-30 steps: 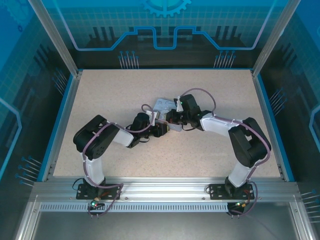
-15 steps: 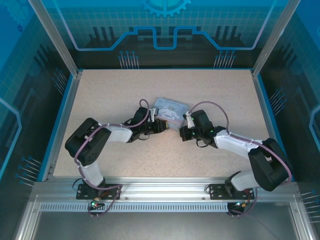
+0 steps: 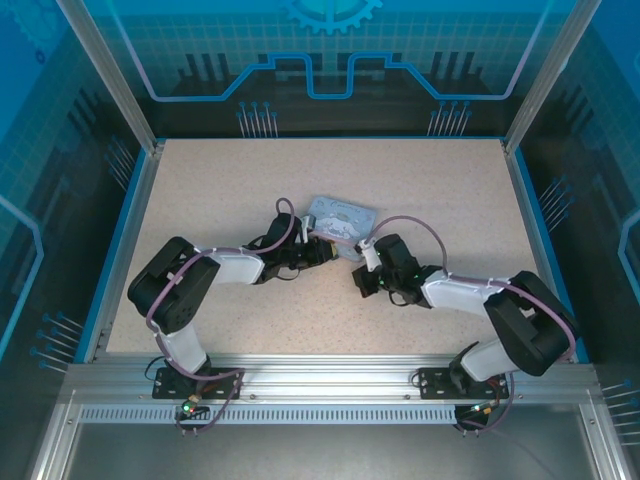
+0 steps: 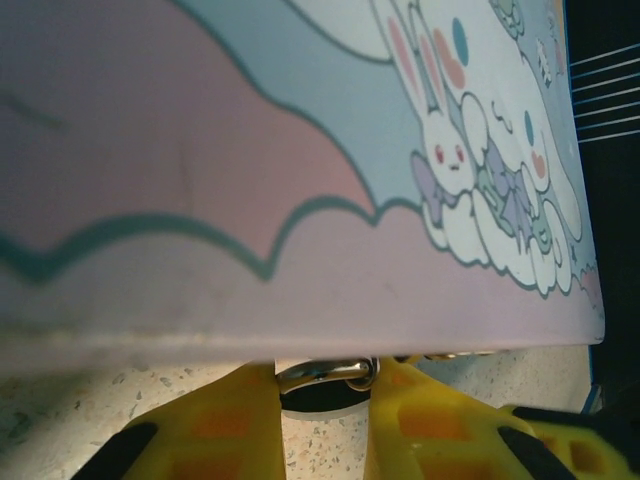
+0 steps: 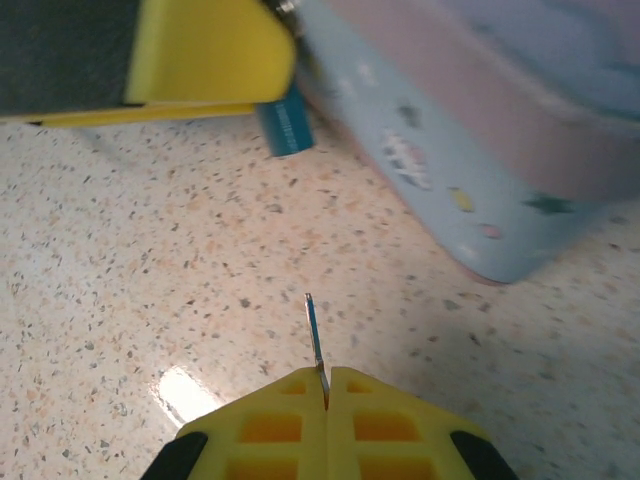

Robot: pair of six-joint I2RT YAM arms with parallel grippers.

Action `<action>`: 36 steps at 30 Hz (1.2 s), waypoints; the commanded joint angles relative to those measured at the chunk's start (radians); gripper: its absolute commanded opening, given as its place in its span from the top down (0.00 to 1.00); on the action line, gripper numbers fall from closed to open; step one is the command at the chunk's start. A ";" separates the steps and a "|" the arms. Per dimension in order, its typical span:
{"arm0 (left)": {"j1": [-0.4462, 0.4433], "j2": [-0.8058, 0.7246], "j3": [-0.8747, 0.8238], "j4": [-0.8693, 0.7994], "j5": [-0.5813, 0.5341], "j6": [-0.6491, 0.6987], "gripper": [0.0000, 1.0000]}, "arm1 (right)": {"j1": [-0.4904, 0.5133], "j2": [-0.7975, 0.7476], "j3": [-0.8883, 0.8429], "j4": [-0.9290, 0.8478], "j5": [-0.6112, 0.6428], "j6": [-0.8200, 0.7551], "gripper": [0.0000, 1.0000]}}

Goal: Unlock the padlock with the key

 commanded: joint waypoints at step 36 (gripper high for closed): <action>-0.012 -0.069 0.007 0.023 0.038 -0.097 0.84 | 0.060 0.093 0.085 0.153 0.124 -0.078 1.00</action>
